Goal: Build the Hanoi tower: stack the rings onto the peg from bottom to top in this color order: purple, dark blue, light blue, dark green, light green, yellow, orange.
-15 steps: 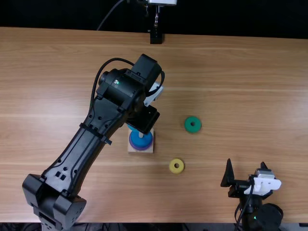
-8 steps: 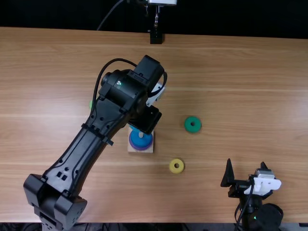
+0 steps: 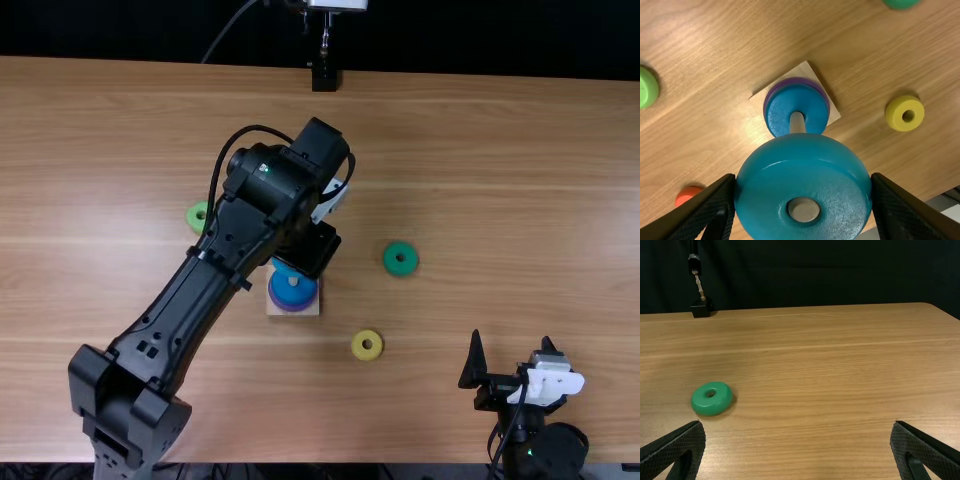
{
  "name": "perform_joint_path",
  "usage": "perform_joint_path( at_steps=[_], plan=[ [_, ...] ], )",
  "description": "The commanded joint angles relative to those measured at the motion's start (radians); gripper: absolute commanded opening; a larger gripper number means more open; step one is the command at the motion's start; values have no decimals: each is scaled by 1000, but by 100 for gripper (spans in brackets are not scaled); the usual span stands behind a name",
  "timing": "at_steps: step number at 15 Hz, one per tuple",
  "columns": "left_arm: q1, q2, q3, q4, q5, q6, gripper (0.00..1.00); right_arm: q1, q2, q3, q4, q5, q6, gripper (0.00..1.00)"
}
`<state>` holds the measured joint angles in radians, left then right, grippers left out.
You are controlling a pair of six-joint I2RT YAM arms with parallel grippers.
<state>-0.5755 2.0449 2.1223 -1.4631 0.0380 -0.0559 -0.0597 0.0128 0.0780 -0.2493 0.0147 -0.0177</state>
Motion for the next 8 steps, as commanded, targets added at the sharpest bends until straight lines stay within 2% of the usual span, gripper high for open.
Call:
perform_joint_path(
  at_steps=[1,2,3,4,8],
  plan=[
    [-11,8,39,27,-1,-1,24,-3,-13,-63,-65,-2,3,100],
    [-11,8,39,53,-1,-3,52,-3,-13,-63,-63,-2,3,100],
    [-11,8,39,55,-1,-3,86,-3,-13,-63,-65,-2,3,100],
    [-11,8,39,46,3,-5,100,-3,-13,-63,-65,-2,3,100],
    [-1,-2,39,18,-1,-5,100,-3,-13,-63,-65,-4,3,100]
  ],
)
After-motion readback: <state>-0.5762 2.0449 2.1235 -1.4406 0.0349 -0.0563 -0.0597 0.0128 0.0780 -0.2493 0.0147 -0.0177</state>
